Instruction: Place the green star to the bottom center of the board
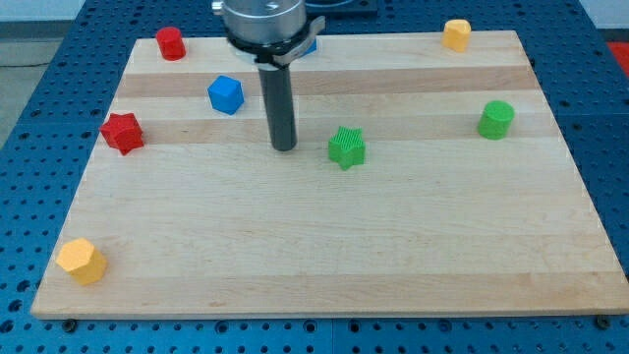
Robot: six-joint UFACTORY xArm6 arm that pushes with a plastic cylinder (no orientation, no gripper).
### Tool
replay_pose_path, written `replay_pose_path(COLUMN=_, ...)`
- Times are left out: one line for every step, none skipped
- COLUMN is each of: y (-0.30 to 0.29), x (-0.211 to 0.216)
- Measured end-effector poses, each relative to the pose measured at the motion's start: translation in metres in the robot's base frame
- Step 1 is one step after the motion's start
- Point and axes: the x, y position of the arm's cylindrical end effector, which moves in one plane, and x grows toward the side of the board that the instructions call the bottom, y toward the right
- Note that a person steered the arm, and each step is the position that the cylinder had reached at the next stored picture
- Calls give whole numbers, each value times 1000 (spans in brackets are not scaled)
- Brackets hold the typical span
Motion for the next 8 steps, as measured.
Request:
replay_pose_path(y=26, x=-16)
replay_pose_path(y=66, x=-18)
replay_pose_path(y=79, x=-9)
replay_pose_path(y=80, x=10)
replay_pose_path(y=80, x=28)
replay_pose_path(y=80, x=47)
replay_pose_path(y=75, x=34)
replay_pose_path(y=57, x=31)
